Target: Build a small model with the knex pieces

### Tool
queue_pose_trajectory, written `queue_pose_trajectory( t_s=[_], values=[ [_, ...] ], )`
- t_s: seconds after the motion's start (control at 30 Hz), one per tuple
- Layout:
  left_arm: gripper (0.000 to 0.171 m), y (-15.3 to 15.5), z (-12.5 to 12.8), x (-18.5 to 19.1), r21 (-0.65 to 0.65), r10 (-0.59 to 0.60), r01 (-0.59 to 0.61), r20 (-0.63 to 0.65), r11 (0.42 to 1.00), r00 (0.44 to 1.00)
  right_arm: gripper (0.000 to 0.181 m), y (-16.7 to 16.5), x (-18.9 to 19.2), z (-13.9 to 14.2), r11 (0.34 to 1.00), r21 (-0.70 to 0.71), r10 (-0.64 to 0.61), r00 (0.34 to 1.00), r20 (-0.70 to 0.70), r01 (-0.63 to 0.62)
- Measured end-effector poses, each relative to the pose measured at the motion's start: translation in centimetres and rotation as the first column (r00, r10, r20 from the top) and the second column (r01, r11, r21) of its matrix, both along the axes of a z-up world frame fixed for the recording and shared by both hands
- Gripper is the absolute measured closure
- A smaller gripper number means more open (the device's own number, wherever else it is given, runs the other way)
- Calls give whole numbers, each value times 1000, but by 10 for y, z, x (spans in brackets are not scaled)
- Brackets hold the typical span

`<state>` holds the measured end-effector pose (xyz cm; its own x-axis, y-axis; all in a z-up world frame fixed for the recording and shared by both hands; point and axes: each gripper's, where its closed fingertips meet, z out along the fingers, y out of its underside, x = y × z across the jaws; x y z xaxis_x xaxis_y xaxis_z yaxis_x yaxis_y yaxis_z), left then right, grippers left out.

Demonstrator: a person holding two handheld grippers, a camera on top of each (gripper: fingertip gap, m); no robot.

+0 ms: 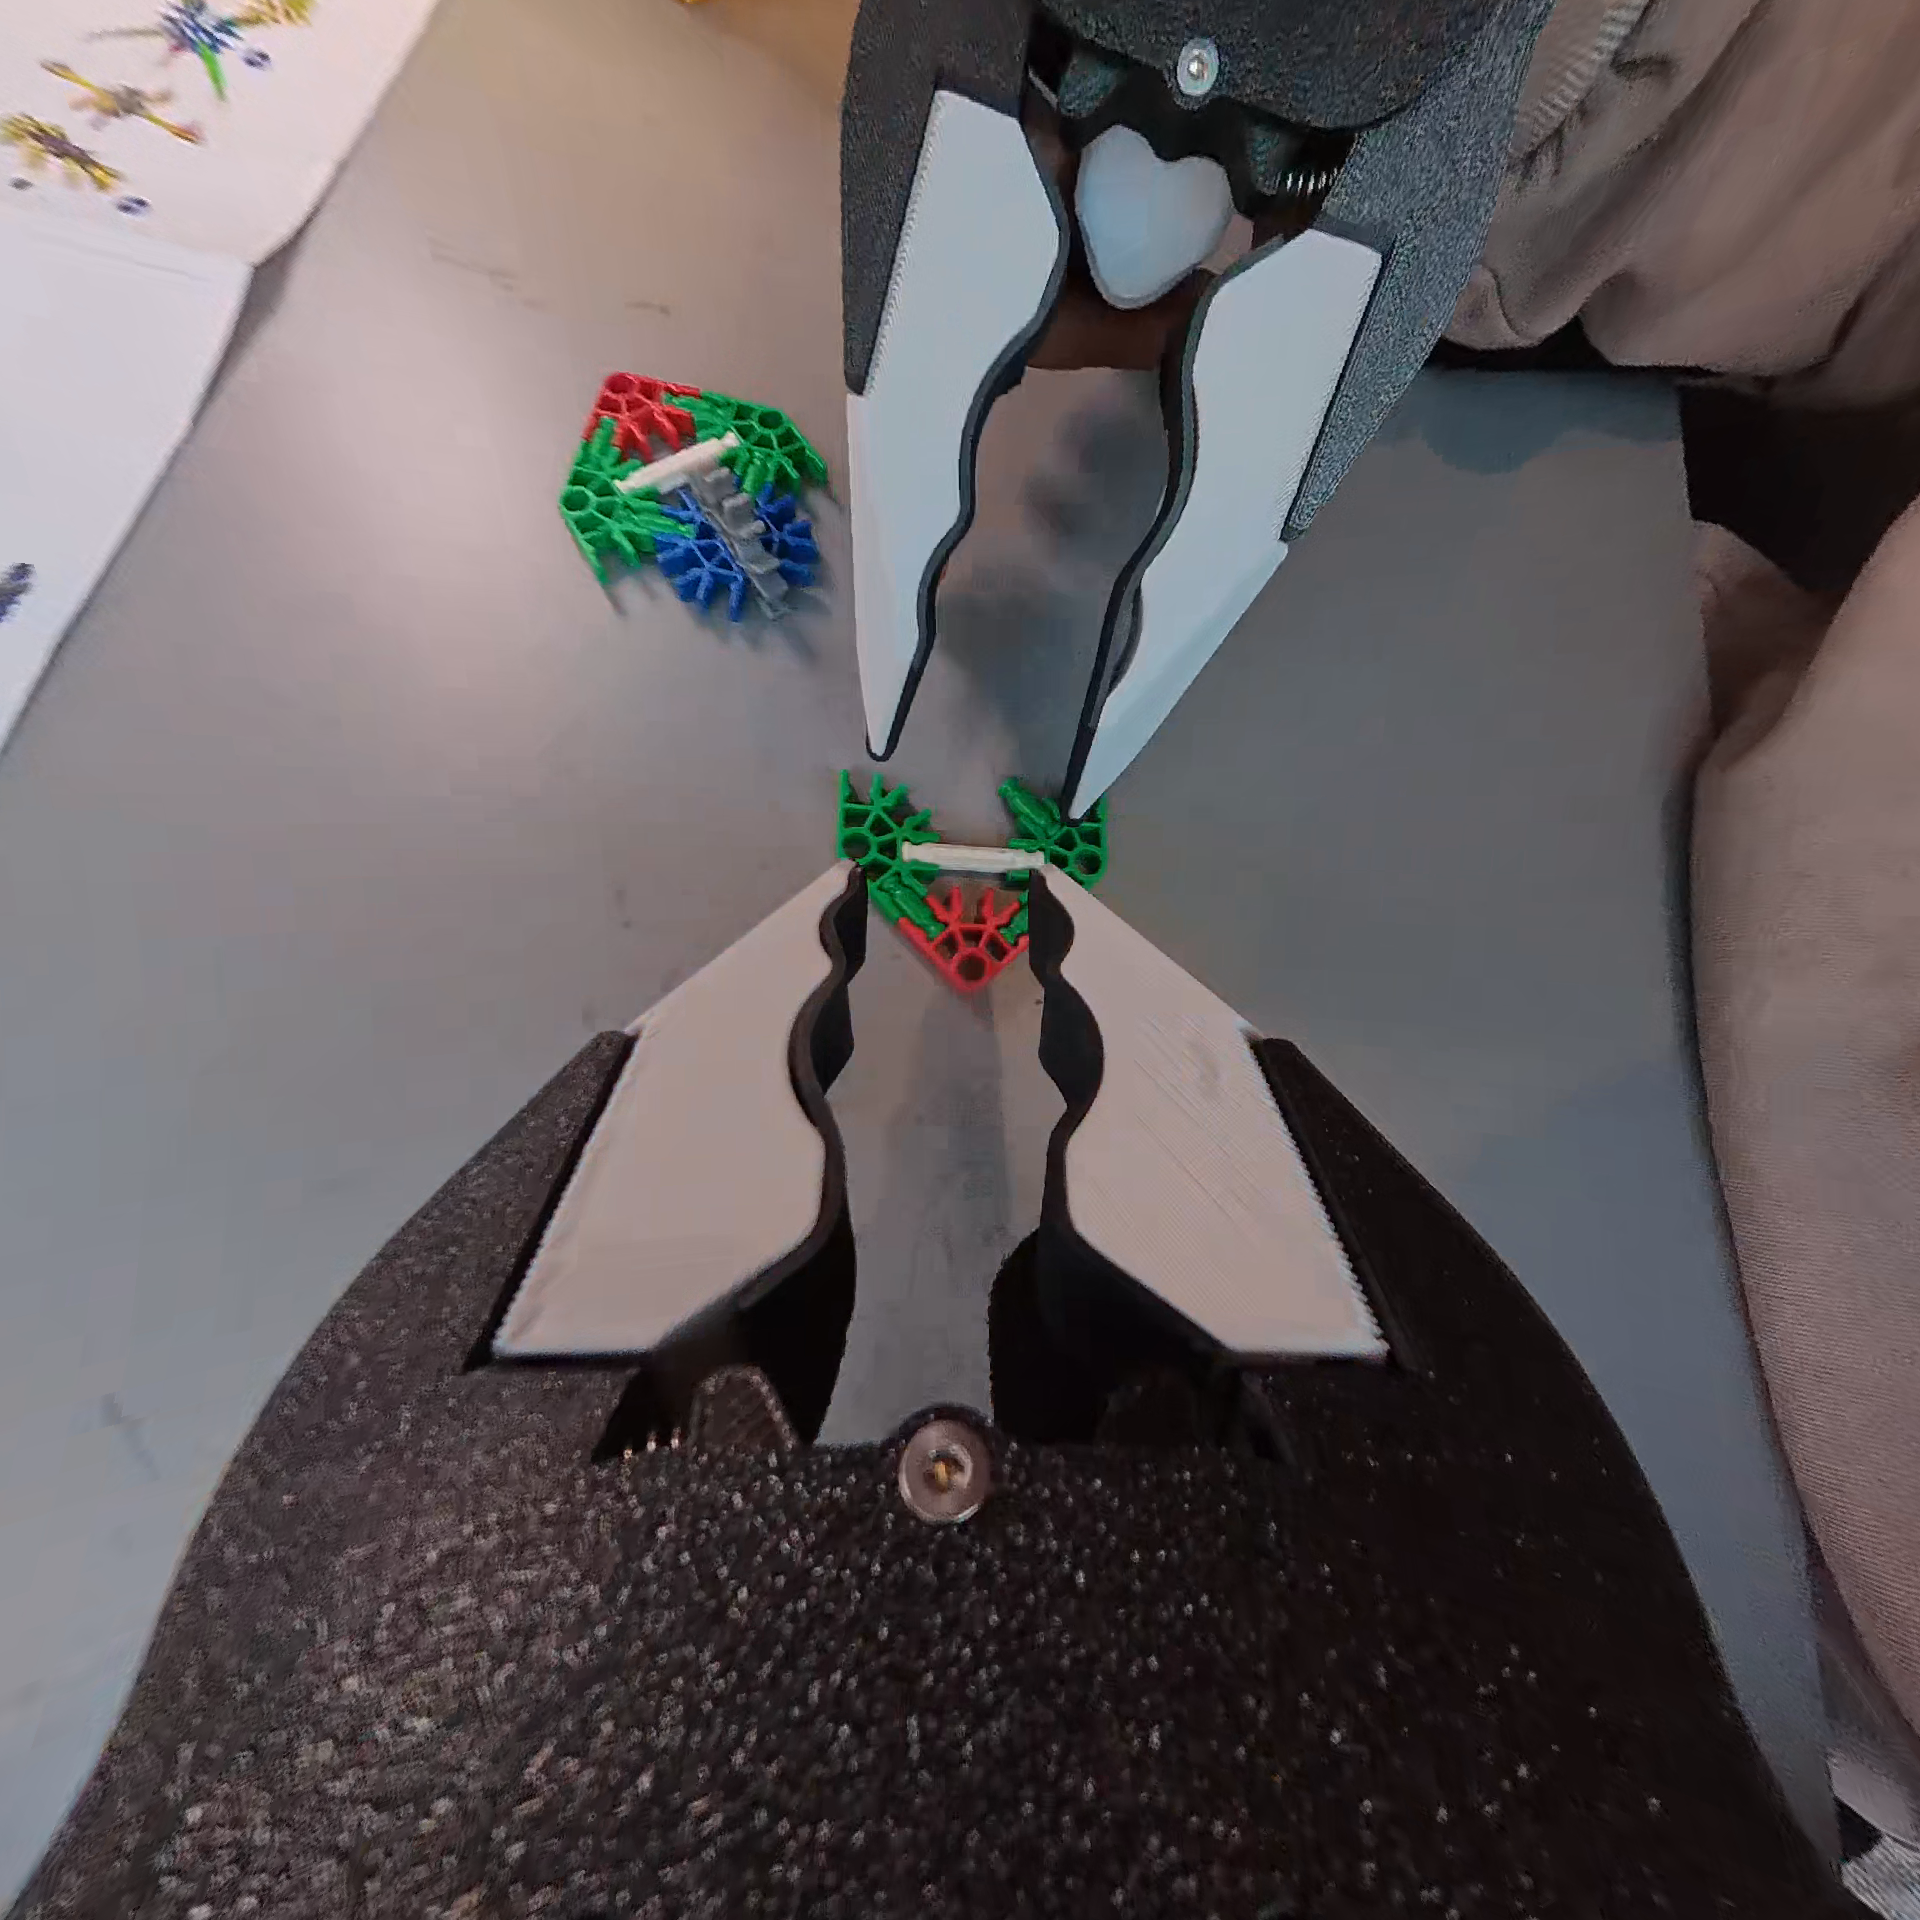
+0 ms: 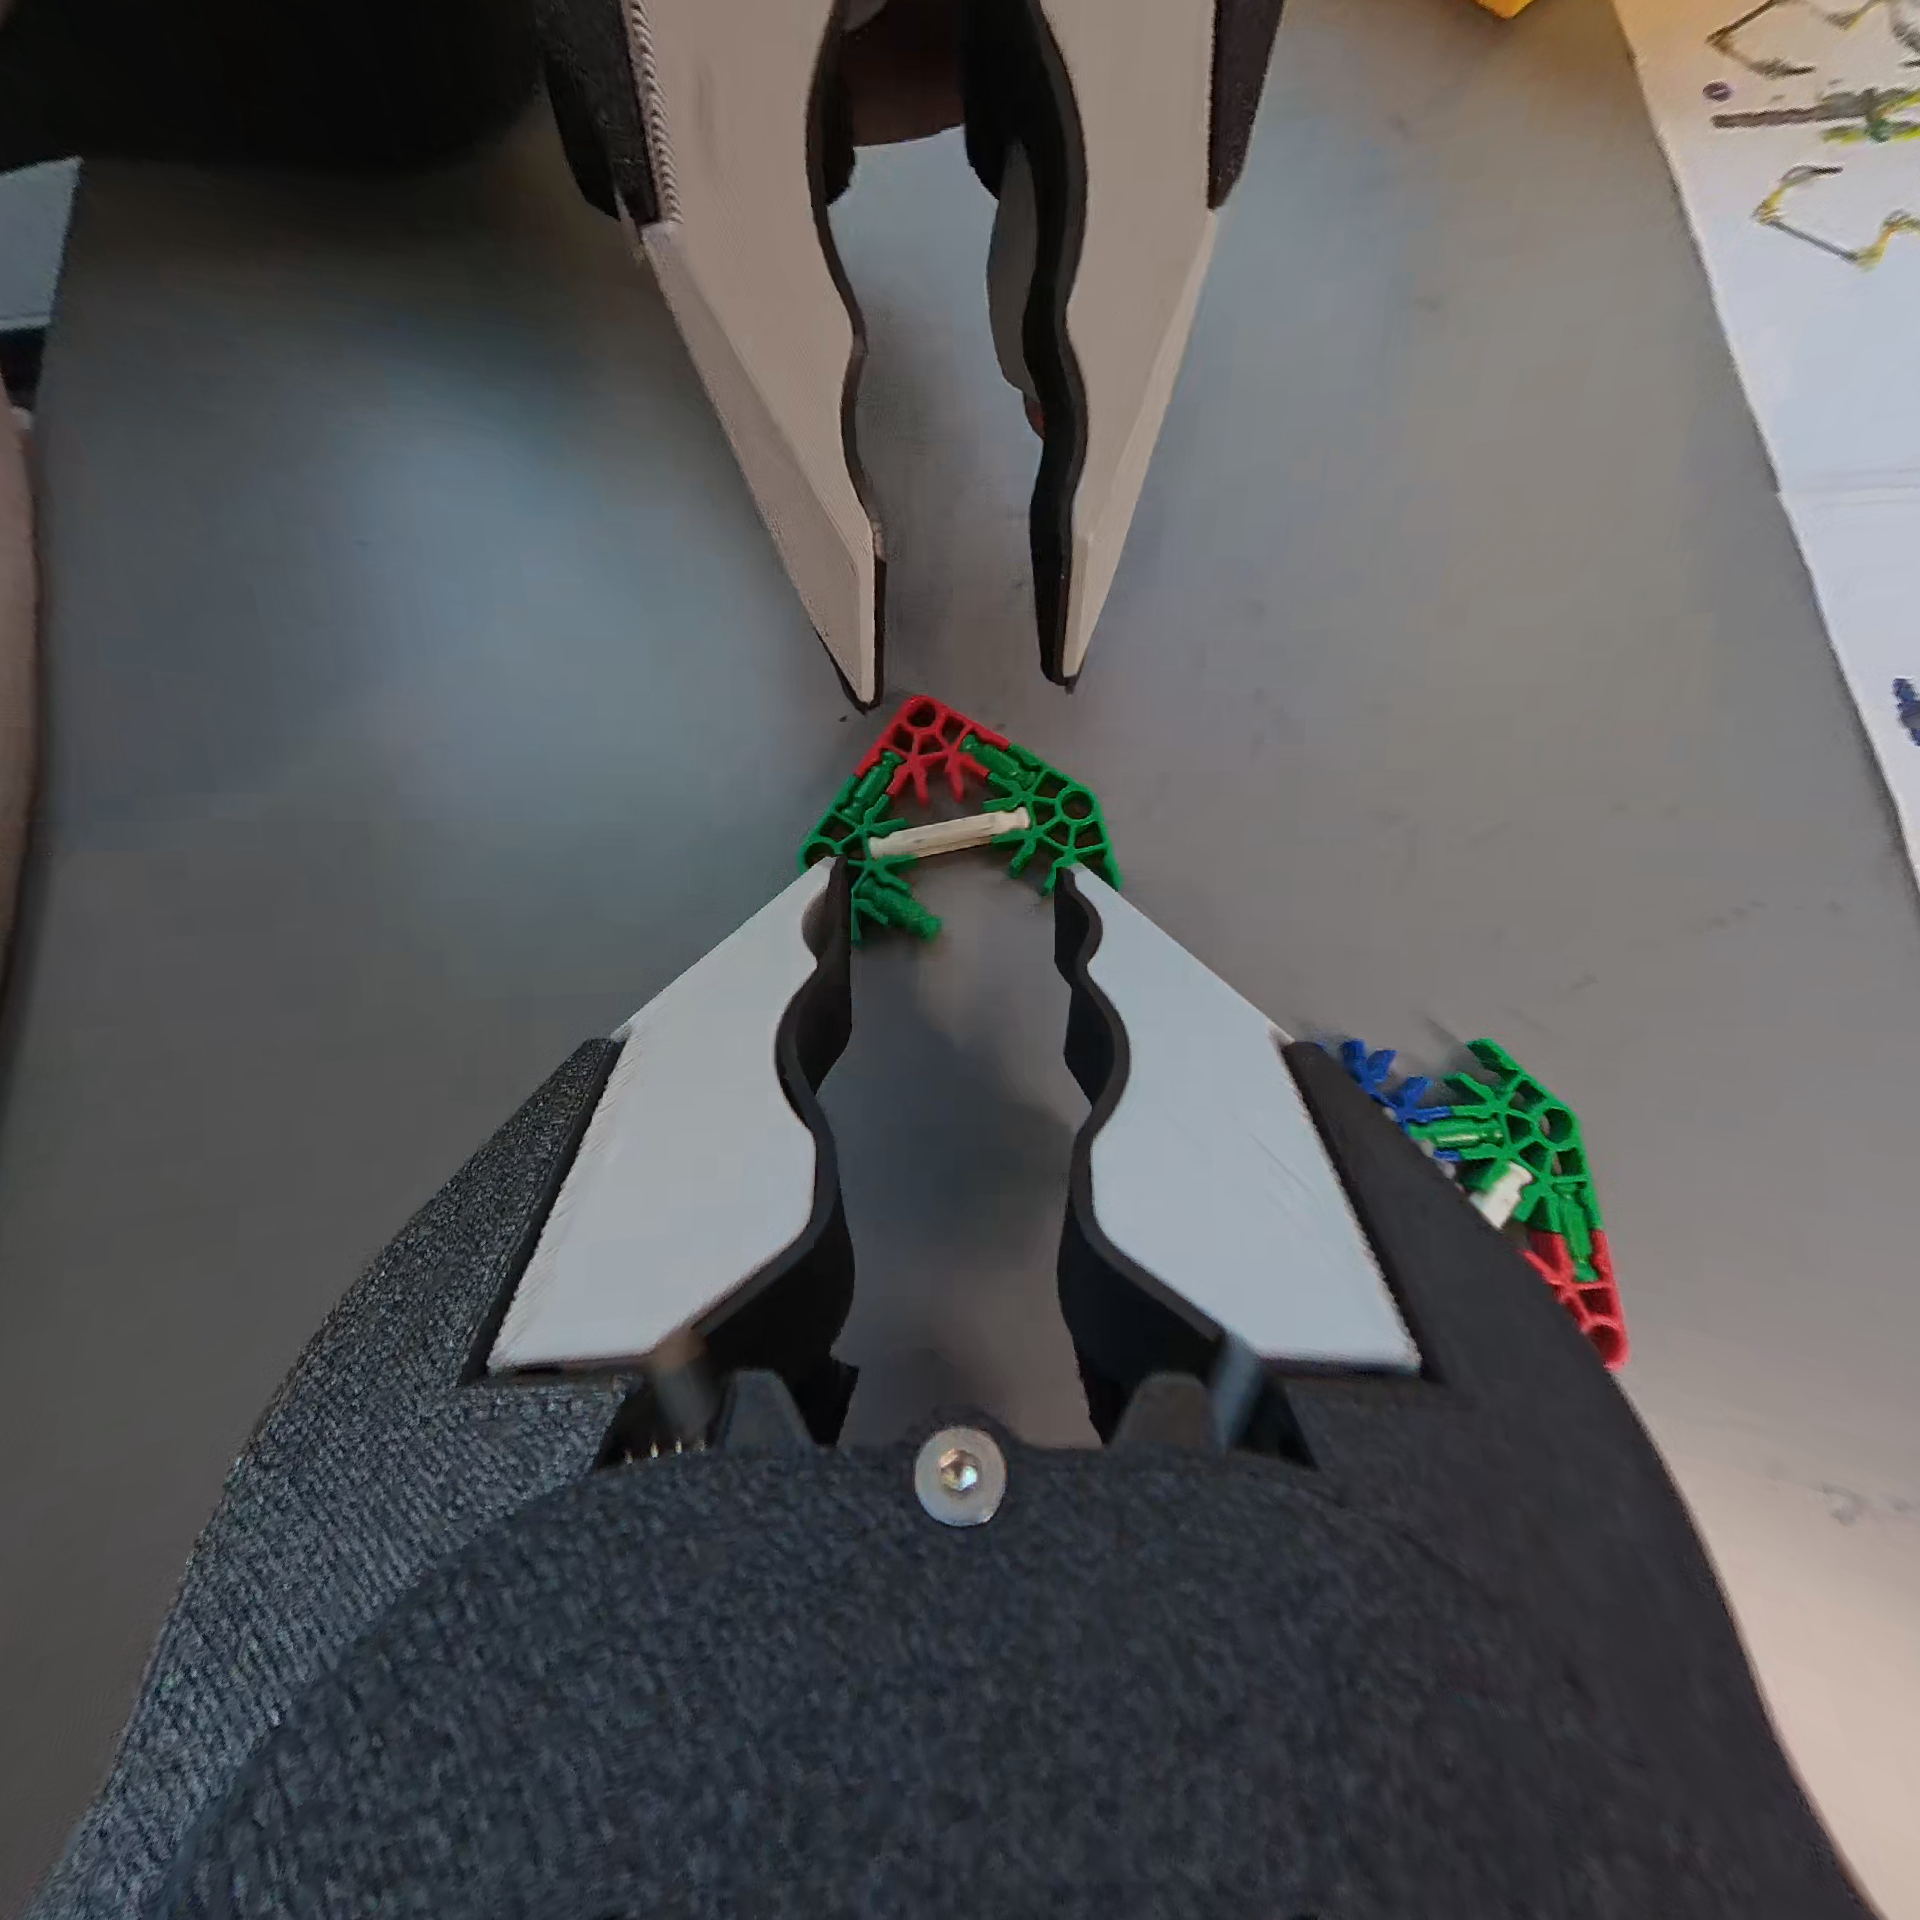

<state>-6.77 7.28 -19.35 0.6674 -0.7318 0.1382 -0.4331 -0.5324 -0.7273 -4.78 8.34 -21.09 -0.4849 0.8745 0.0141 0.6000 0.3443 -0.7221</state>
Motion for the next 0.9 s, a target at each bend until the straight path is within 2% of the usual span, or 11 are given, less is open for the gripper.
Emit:
queue_pose_trajectory(
  t_s=[0.13, 0.37, 0.47, 0.6, 0.77, 0.83, 0.9],
  values=[
    [142, -5, -13, 7, -41, -34, 33, -8, 999, 999, 144, -12, 15, -5, 996, 11, 92, 994, 61, -93],
    [142, -5, -22, 10, -43, -56, 55, -31, 998, 998, 144, -14, 13, -11, 991, 90, 98, 993, 71, -104],
    [151, -3, -22, 8, -37, -47, 46, -36, 998, 998, 154, -19, 14, -12, 988, 100, 106, 991, 86, -114],
    [150, -6, -21, 11, -50, -60, 60, -10, 997, 998, 159, -22, 15, -12, 990, 92, 102, 990, 96, -111],
    [145, 7, 6, 2, -62, 47, -35, 209, 997, 977, 160, -18, 6, -1, 977, 172, 130, 992, -9, -126],
    [139, 12, 9, -6, -105, 106, -79, 287, 991, 952, 160, -18, -1, 15, 972, 205, 140, 984, -112, -115],
    [134, 13, 15, -7, -175, 139, -72, 409, 982, 902, 160, -12, -8, 32, 958, 277, 140, 965, -220, -76]
  ],
)
